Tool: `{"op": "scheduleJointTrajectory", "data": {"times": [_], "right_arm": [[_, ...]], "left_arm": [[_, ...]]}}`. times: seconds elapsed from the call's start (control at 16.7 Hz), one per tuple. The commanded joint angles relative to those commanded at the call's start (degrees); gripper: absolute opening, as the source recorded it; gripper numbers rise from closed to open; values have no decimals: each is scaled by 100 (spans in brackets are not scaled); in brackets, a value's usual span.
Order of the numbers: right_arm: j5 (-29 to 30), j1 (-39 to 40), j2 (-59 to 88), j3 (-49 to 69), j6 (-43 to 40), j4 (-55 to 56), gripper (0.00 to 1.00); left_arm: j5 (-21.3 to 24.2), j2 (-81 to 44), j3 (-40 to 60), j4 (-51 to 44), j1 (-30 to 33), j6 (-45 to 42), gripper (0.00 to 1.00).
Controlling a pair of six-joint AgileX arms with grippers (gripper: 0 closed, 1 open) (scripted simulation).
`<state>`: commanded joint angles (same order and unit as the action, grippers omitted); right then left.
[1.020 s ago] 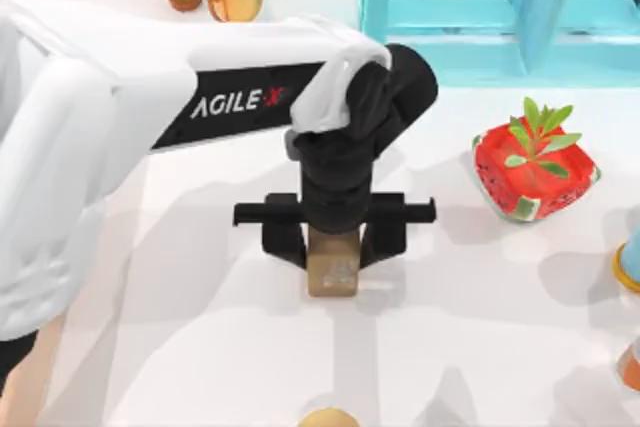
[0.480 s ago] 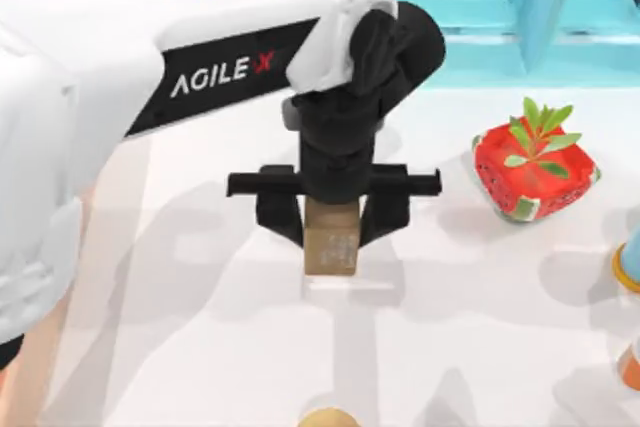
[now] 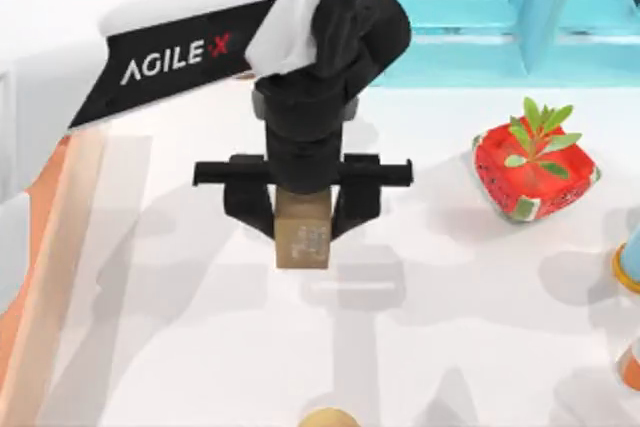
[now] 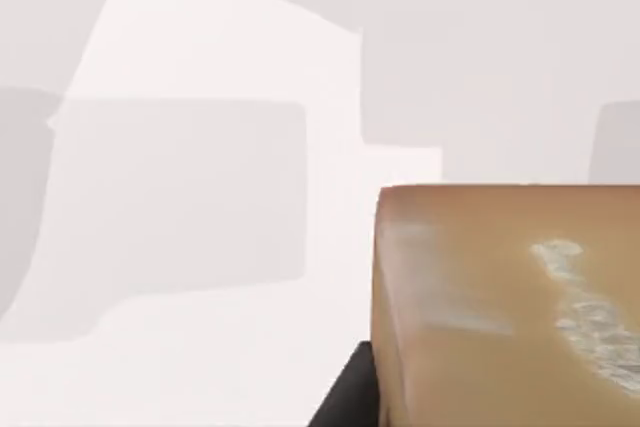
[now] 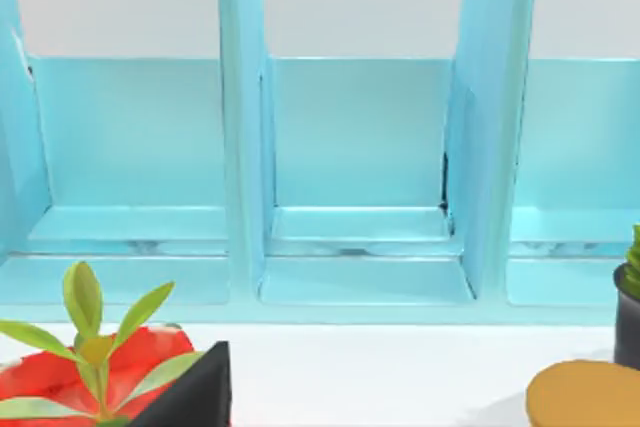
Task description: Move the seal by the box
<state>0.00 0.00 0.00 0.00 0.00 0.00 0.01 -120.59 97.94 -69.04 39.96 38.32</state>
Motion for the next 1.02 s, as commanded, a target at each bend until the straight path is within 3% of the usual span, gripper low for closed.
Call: {"op": "scheduleJointTrajectory", "data": {"times": [0.6, 1.02], "right_arm": [[0, 0, 0, 0, 0, 0, 100], [0, 0, 0, 0, 0, 0, 100]], "left_arm": [[-8, 3624, -2469, -801, -1279, -1231, 0], [-3, 4221, -3009, -1036, -1695, -1628, 0]]}}
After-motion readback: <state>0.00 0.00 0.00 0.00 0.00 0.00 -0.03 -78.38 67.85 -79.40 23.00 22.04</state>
